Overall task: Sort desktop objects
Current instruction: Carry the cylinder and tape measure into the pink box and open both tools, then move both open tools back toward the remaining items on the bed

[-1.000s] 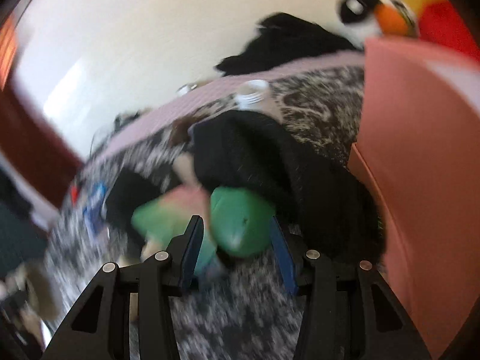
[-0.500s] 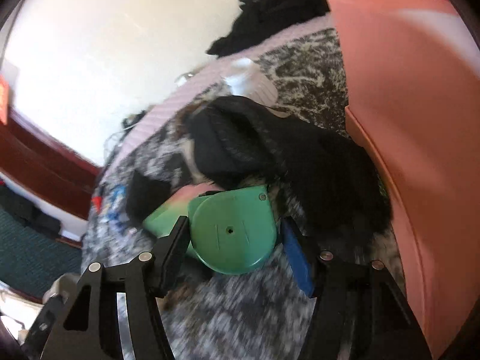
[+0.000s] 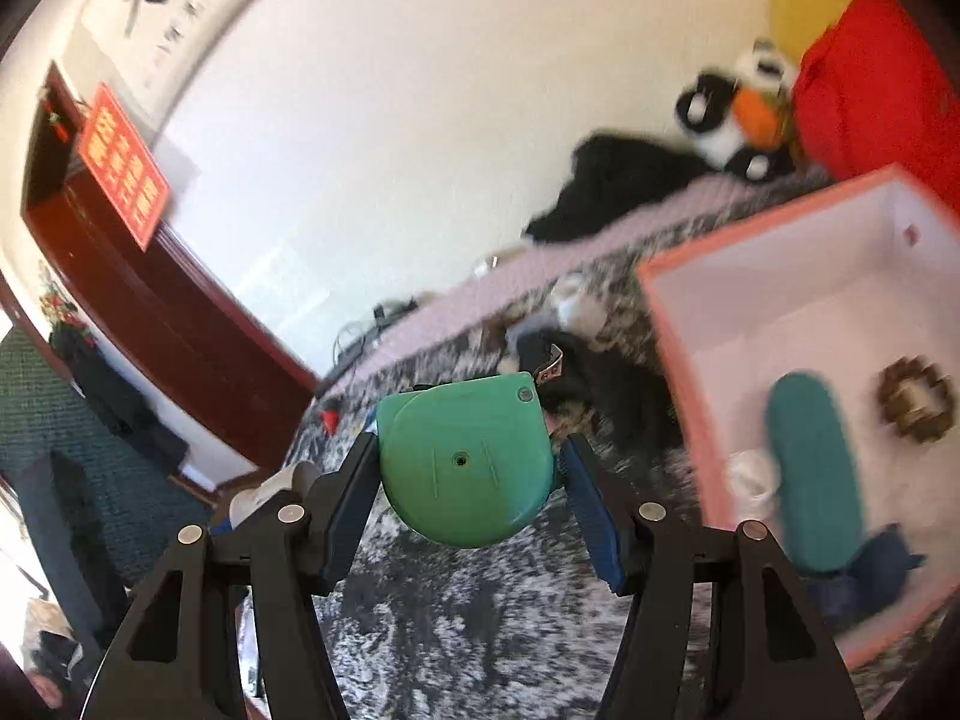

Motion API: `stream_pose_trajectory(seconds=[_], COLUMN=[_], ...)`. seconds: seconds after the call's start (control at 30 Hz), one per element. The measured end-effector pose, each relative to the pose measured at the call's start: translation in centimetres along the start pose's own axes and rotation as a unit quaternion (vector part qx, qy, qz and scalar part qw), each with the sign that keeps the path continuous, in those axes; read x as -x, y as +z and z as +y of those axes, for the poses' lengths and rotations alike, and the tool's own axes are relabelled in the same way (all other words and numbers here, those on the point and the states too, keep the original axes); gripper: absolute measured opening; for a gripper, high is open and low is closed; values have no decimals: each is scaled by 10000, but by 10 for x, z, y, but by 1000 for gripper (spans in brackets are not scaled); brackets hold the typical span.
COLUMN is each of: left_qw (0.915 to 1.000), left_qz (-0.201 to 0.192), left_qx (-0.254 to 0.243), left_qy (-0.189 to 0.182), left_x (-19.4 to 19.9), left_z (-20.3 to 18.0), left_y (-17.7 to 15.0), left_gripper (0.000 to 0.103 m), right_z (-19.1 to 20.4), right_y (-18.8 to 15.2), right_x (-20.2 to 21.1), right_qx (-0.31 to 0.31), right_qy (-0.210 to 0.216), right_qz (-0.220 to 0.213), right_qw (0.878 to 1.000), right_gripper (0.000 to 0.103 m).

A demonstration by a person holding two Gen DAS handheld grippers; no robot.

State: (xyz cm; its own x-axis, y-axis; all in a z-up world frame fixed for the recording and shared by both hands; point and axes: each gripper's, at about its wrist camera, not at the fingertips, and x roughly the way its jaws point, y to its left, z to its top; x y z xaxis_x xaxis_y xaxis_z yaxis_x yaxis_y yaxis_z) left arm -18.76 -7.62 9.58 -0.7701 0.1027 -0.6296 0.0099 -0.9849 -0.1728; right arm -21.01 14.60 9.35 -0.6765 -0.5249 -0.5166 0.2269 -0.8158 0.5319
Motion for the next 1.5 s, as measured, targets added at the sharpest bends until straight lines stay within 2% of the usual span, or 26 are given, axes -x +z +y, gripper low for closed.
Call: stream_pose_trajectory(seconds=[0.1,0.27,0.37,0.43,0.5,0.57,0.63,0.8,1.03,1.2,1.33,1.5], left_qw=[9993,9949,9904,9867,9823,9807,9826,9883,9964,9990,9978,9928], left_qz=[44,116,159,188,216,245,191,219,262,379,576,861], left_qx=[-175,-466,-639,-754,-869,-900,-884,-552,-255,-43,206,359], left_qy=[-331,-882,-1212,-1430,-1648,-1718,-1620,-1408,-765,-221,273,749], left_x=[-6,-15,-21,-25,-28,-35,-37,-46,-49,-50,-57,-73], left_z=[-35,-94,-130,-153,-177,-192,-193,-167,-104,-43,15,75], left_y=[2,4,6,7,8,6,6,14,12,2,-12,-33], left_gripper=[53,53,53,54,61,86,89,89,89,89,89,89], right_z=[-6,-34,-64,-88,-113,-137,-149,-151,-107,-64,-29,12], right_y=[6,17,24,27,31,33,37,46,42,29,15,-10], right_x=[41,92,112,116,112,111,113,118,86,51,13,-52], right_qx=[85,53,-230,-557,-893,-1243,-1340,-1239,-834,-409,13,796], right_qy=[-152,-806,-1208,-1380,-1460,-1708,-1801,-1892,-1636,-1315,-1037,-940], right_qz=[-334,-899,-1055,-1009,-837,-799,-783,-982,-872,-620,-337,213], right_qw=[9993,9927,9868,9837,9817,9742,9713,9691,9791,9885,9940,9921], right_gripper=[64,64,64,65,67,72,73,73,73,73,74,74])
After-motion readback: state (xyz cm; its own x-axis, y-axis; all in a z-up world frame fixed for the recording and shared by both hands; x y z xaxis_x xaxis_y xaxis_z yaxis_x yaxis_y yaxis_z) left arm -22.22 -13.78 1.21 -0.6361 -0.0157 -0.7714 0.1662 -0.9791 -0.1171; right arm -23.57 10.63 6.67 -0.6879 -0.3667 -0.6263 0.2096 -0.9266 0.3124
